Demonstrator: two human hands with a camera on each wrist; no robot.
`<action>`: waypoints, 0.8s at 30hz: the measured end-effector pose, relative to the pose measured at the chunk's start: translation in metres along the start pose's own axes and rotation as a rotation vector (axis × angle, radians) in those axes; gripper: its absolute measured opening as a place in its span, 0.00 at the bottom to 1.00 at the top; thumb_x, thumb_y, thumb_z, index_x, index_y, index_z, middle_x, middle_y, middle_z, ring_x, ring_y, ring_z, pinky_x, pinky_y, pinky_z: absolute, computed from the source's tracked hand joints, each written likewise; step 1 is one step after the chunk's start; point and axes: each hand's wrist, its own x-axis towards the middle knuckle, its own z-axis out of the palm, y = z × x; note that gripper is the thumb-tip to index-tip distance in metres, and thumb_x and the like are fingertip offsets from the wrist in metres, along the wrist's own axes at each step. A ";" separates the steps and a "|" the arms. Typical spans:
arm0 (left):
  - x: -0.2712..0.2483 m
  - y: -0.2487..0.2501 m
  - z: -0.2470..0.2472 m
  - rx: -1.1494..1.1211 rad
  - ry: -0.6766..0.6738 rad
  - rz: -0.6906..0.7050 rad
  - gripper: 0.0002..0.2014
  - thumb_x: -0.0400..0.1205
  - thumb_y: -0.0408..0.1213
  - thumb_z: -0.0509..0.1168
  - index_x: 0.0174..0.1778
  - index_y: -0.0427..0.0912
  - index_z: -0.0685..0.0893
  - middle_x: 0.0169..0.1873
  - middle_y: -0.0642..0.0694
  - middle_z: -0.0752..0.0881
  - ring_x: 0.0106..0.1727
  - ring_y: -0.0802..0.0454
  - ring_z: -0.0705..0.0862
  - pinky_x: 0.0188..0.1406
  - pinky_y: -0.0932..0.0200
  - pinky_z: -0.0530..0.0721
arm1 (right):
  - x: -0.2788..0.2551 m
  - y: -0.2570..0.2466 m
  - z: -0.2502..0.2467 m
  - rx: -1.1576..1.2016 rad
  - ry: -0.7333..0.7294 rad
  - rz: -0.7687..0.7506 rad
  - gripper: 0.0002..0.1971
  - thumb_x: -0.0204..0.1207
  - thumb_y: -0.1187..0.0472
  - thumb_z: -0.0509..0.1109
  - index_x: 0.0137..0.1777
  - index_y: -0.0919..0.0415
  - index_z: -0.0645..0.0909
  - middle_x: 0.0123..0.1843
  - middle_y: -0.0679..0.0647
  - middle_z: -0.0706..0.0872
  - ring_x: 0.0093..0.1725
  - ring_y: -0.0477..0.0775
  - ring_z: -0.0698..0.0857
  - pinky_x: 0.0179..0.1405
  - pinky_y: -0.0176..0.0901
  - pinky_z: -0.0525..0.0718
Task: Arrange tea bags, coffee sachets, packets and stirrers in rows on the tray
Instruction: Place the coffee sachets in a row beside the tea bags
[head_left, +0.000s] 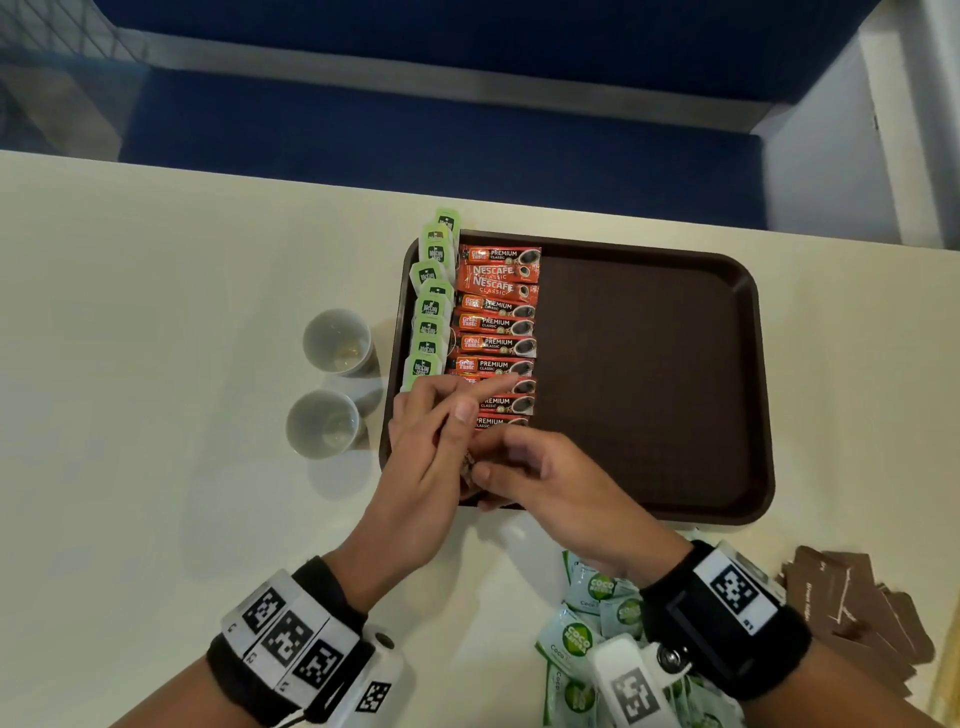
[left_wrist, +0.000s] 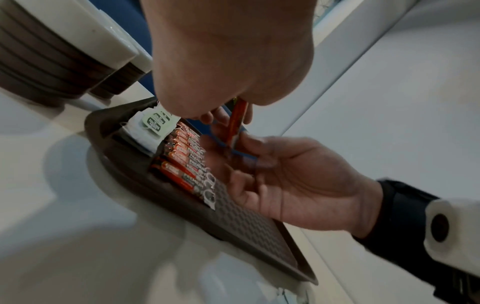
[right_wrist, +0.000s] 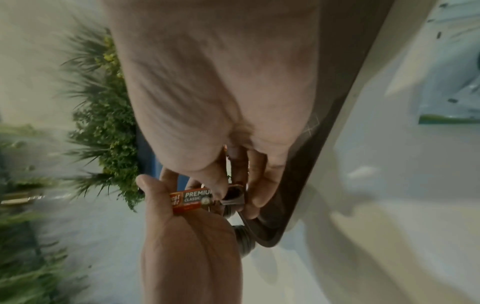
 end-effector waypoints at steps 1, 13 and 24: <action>0.002 0.001 -0.001 -0.035 -0.004 -0.009 0.23 0.95 0.58 0.49 0.78 0.67 0.85 0.64 0.61 0.78 0.78 0.54 0.75 0.81 0.60 0.71 | -0.001 -0.001 -0.002 0.039 0.028 0.005 0.09 0.89 0.68 0.72 0.66 0.65 0.87 0.59 0.65 0.93 0.56 0.57 0.94 0.59 0.50 0.93; -0.011 -0.024 -0.018 0.002 0.051 -0.171 0.08 0.83 0.34 0.80 0.54 0.51 0.95 0.48 0.60 0.95 0.51 0.63 0.94 0.54 0.68 0.91 | -0.012 0.007 -0.031 -0.027 0.325 0.049 0.05 0.85 0.68 0.77 0.56 0.60 0.93 0.49 0.59 0.96 0.48 0.56 0.96 0.54 0.44 0.94; -0.022 -0.051 -0.018 0.383 -0.007 0.084 0.09 0.84 0.33 0.78 0.58 0.47 0.95 0.55 0.56 0.88 0.53 0.59 0.87 0.54 0.64 0.88 | -0.001 0.026 -0.021 -0.481 0.444 0.045 0.05 0.82 0.59 0.81 0.46 0.49 0.90 0.36 0.49 0.93 0.37 0.45 0.92 0.40 0.37 0.90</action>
